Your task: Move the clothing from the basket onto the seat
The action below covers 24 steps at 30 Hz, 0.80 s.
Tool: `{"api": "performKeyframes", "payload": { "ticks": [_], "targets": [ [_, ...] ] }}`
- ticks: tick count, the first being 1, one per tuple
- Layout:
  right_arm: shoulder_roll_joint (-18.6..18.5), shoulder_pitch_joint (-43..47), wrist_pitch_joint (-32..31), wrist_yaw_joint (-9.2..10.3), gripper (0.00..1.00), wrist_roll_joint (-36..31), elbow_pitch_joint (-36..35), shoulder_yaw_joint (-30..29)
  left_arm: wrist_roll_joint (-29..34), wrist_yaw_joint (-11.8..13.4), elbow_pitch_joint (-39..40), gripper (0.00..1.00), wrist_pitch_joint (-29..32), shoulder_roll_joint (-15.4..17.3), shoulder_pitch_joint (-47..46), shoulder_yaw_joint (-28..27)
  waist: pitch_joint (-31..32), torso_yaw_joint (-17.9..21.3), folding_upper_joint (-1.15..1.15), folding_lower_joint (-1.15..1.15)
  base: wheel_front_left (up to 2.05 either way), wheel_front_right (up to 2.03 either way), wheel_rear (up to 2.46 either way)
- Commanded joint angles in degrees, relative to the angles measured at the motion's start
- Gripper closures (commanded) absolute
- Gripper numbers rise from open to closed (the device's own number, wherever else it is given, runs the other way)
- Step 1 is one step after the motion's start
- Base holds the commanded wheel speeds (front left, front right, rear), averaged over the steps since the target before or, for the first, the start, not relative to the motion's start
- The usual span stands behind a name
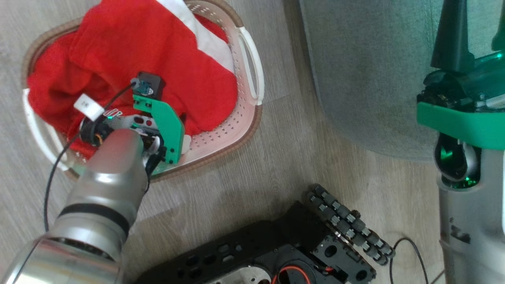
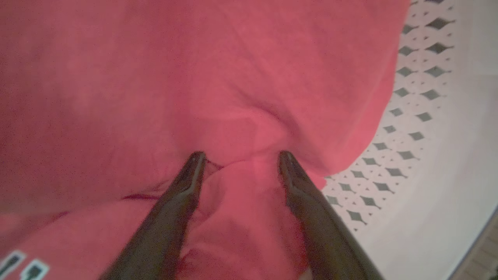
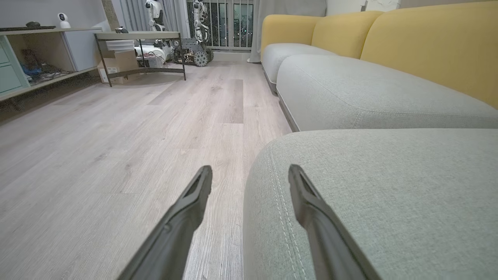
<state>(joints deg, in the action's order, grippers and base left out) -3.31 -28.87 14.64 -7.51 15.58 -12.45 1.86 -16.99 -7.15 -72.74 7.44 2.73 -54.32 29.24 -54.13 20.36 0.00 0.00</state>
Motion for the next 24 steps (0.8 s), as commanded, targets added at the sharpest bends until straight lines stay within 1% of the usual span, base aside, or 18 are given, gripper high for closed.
{"api": "performKeyframes", "payload": {
  "ticks": [1,2,7,8,9,10,11,12,18,21,24],
  "targets": [
    [0.4,0.9,0.4,0.02,0.0,0.3,-2.1,0.6,0.4,-0.3,0.1,0.0,0.2,0.7,0.7,-0.4,-0.5,0.4,0.0,0.0,0.0,0.0,0.0],
    [0.4,0.7,0.4,0.02,0.0,0.5,-2.1,0.7,0.6,-0.3,-0.2,0.0,1.6,1.0,0.3,0.1,-0.9,0.6,0.0,0.0,0.0,0.0,0.0],
    [0.4,0.4,0.4,0.02,0.0,0.8,-1.9,0.8,0.4,-0.3,-0.5,0.0,2.9,1.3,-0.5,0.7,-1.5,0.6,0.0,0.0,0.0,0.0,0.0],
    [0.4,0.4,0.4,0.02,0.0,0.8,-1.9,0.8,0.3,-0.3,-0.6,0.09,3.0,1.3,-0.5,0.8,-1.6,0.6,0.0,0.0,0.0,0.0,0.0],
    [0.4,0.3,0.4,0.02,0.0,0.8,-1.9,0.8,0.2,-0.3,-0.6,0.42,3.1,1.3,-0.6,0.9,-1.6,0.6,0.0,0.0,0.0,0.0,0.0],
    [0.4,0.3,0.4,0.02,0.0,0.8,-1.8,0.8,0.0,-0.3,-0.6,0.59,3.1,1.3,-0.7,1.1,-1.6,0.5,0.0,0.0,0.0,0.0,0.0],
    [0.4,0.3,0.4,0.02,0.0,0.8,-1.8,0.8,0.0,-0.3,-0.6,0.59,3.1,1.3,-0.7,1.1,-1.6,0.5,0.0,0.0,0.0,0.0,0.0],
    [0.4,0.1,0.4,0.02,0.0,0.8,-1.5,0.9,-0.5,-0.3,-0.7,1.0,3.3,1.2,-0.7,1.5,-1.5,0.4,0.0,0.0,0.0,0.0,0.0],
    [0.4,-0.4,0.4,0.02,0.0,0.7,-1.0,1.0,-2.8,-0.3,0.2,1.0,2.7,1.1,-0.2,3.2,-0.3,0.0,0.0,0.0,0.0,0.0,0.0],
    [0.4,-0.4,0.4,0.02,0.0,0.7,-0.7,0.8,-4.2,-0.3,1.3,1.0,1.8,0.9,0.8,4.4,1.5,-0.4,0.0,0.0,0.0,0.0,0.0],
    [0.4,-0.4,0.4,0.02,0.0,0.3,-0.2,0.8,-5.0,-0.3,3.4,1.0,-0.3,0.7,2.4,7.1,4.0,-0.8,0.0,0.0,0.0,0.0,0.0]
  ]
}}
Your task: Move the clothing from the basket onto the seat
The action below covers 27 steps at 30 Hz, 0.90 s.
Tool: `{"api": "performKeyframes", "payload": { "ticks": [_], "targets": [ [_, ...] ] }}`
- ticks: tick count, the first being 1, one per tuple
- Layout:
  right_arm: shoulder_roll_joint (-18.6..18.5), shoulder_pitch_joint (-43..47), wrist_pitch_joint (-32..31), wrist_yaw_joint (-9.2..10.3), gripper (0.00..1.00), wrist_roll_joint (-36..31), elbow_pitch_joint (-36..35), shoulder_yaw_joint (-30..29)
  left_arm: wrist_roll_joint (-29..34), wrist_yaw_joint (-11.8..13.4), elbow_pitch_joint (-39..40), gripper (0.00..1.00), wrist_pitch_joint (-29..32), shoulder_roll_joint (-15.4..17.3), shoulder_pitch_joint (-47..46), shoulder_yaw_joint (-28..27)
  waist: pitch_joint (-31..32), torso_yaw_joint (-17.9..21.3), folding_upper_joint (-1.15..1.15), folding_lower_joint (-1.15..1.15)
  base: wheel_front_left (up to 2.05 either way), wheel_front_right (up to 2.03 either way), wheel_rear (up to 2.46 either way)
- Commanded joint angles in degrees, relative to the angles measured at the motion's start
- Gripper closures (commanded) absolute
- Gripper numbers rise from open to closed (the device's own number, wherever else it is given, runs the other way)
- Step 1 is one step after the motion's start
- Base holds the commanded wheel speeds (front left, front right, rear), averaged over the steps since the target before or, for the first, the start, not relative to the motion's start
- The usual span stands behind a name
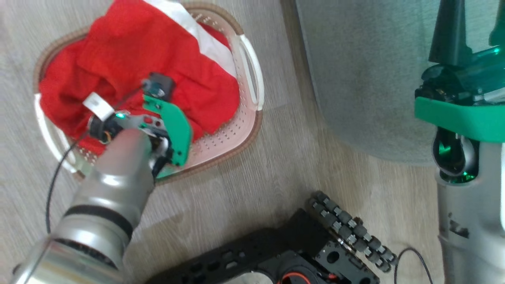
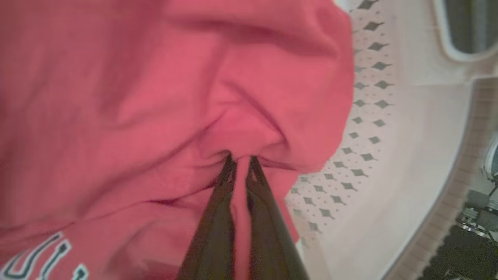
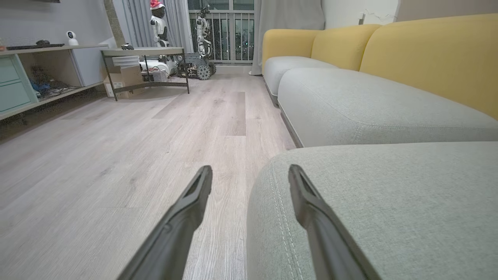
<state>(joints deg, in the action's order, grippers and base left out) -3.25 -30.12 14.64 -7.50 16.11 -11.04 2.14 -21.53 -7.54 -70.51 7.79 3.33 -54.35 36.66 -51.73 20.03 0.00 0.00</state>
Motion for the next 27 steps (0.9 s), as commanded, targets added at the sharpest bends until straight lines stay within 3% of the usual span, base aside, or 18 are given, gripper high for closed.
{"api": "performKeyframes", "payload": {
  "ticks": [1,17,27],
  "targets": [
    [0.4,1.0,0.4,0.01,0.0,-0.5,-1.4,0.5,-1.0,0.1,2.0,1.0,-1.2,0.0,3.1,0.6,2.7,-0.8,0.0,0.0,0.0,0.0,0.0],
    [0.0,7.7,0.4,0.01,0.0,-4.3,2.6,-0.7,-11.0,0.1,11.8,1.0,-10.2,0.2,10.5,12.0,22.3,-6.3,0.0,0.0,0.0,0.0,0.0],
    [-1.3,12.0,0.4,0.01,0.0,-3.9,5.0,-0.6,-14.8,0.1,16.4,1.0,-16.4,0.3,12.3,13.6,33.0,-8.9,0.0,0.0,0.0,0.0,0.0]
  ]
}}
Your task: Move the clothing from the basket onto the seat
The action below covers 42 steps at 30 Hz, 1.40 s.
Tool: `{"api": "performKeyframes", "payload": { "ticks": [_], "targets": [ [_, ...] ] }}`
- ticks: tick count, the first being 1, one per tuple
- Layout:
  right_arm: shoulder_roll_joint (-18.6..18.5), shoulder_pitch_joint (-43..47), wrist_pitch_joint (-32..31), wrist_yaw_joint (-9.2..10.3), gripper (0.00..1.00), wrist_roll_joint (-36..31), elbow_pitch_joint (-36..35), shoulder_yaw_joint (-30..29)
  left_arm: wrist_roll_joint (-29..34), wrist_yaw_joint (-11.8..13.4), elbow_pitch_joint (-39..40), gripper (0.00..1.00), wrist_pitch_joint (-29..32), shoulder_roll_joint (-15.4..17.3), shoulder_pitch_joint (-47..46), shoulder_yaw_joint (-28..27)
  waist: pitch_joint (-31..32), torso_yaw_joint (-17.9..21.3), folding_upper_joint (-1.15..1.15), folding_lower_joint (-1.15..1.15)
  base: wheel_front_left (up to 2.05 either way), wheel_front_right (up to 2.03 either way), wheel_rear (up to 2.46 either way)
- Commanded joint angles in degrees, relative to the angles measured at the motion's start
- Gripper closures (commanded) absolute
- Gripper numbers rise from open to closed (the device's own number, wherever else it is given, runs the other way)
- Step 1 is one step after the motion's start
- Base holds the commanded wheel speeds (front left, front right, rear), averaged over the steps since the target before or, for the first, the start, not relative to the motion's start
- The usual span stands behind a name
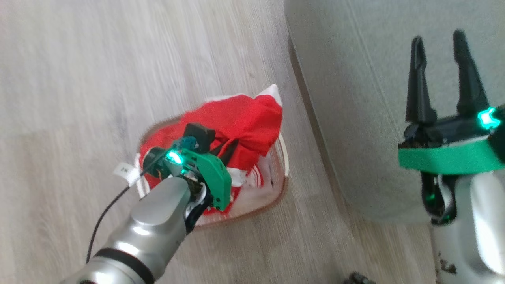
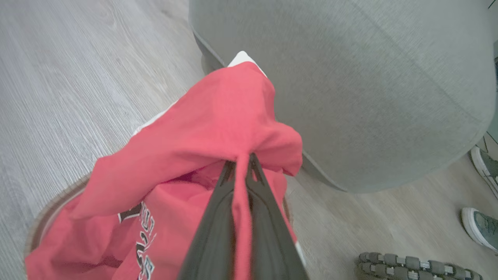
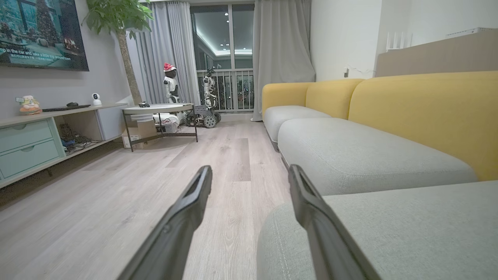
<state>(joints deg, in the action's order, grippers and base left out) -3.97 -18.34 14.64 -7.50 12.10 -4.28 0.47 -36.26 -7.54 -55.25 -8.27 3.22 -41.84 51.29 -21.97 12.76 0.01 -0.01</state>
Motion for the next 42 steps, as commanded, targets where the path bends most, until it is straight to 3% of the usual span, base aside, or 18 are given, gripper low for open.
{"api": "performKeyframes", "payload": {
  "ticks": [1,10,23,33,42],
  "targets": [
    [-0.7,0.9,0.4,0.01,0.0,0.1,-1.5,1.1,-0.4,0.1,1.7,1.0,-0.9,0.4,0.0,-0.9,4.5,-2.0,-0.01,0.01,0.0,0.0,0.0],
    [-1.8,6.5,0.4,0.01,0.0,0.7,0.1,1.8,-1.6,0.9,10.1,1.0,-2.6,0.4,-0.1,-1.1,13.0,-5.6,-0.01,0.01,0.0,0.0,0.0],
    [-2.4,12.3,-0.5,0.01,0.0,1.9,1.5,5.2,-2.6,4.7,28.7,1.0,2.7,4.3,-2.5,-3.0,20.6,-9.1,-0.01,0.01,0.0,0.0,0.0],
    [-1.4,14.6,-0.7,0.01,0.0,2.5,1.6,8.0,-3.0,7.5,36.4,1.0,6.6,6.2,-4.2,-4.0,21.5,-9.5,-0.01,0.01,0.0,0.0,0.0],
    [-3.8,13.2,-1.4,0.01,0.0,3.3,1.3,12.9,-3.3,8.0,38.0,1.0,7.4,6.6,-4.4,-3.9,20.7,-9.1,-0.01,0.01,0.0,0.0,0.0]
  ]
}}
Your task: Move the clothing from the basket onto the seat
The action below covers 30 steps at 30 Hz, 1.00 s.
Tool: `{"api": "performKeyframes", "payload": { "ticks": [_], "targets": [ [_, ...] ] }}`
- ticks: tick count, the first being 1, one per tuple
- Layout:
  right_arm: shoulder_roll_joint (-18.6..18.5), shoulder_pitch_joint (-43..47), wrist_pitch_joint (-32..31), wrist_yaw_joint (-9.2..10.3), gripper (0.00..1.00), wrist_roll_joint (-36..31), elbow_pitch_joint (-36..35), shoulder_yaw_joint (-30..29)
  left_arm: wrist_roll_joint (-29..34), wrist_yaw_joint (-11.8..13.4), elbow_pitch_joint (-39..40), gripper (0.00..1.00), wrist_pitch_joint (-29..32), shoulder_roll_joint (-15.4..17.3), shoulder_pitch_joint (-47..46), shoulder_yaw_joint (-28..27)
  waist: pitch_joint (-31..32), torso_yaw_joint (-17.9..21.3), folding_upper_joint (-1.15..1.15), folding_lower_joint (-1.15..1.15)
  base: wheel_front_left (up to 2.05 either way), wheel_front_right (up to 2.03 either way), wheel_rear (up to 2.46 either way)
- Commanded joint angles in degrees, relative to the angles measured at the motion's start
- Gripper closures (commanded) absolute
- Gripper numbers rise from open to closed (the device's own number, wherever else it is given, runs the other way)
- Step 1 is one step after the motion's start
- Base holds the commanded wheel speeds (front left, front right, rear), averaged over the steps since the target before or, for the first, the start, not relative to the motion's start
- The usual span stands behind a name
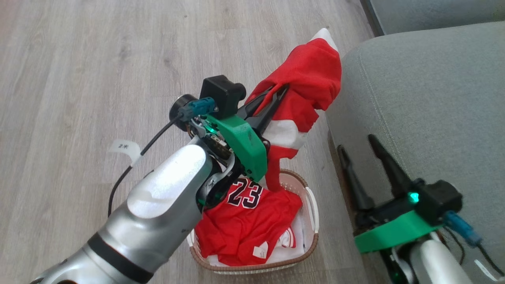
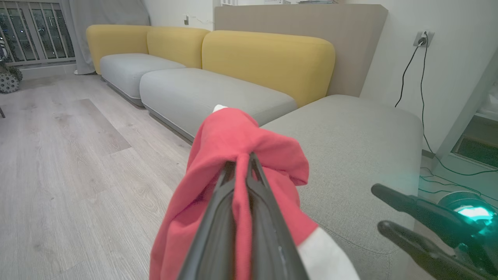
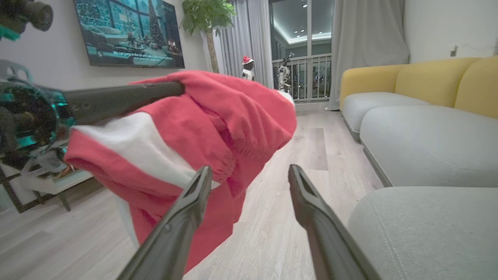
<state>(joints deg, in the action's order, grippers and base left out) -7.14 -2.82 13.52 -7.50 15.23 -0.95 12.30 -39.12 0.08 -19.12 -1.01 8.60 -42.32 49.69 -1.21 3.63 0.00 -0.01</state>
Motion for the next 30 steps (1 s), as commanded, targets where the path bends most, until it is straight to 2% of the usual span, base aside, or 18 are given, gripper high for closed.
{"api": "performKeyframes", "payload": {
  "ticks": [1,10,18,30],
  "targets": [
    [-1.1,-2.6,-0.4,0.01,0.0,0.3,-1.9,2.1,-0.5,0.4,1.8,1.0,0.2,1.3,-4.0,-2.3,-0.2,0.0,0.0,0.01,0.0,0.0,0.0],
    [-4.8,-8.8,-1.1,0.01,0.0,2.1,1.3,13.7,-0.8,0.1,1.2,1.0,0.4,0.9,-5.0,-1.9,-0.9,0.0,0.0,0.01,0.0,0.0,0.0],
    [-6.4,-16.9,-0.6,0.01,0.0,3.2,9.7,23.0,-1.2,-0.4,0.9,1.0,0.6,0.2,-5.4,-1.3,-1.4,-1.0,0.0,0.01,0.0,0.0,0.0],
    [-1.9,-25.1,1.2,0.01,0.0,3.9,23.9,24.5,-1.9,-0.8,0.6,1.0,0.7,-1.0,-4.7,0.1,-1.0,-3.0,0.0,0.01,0.0,0.0,0.0]
  ]
}}
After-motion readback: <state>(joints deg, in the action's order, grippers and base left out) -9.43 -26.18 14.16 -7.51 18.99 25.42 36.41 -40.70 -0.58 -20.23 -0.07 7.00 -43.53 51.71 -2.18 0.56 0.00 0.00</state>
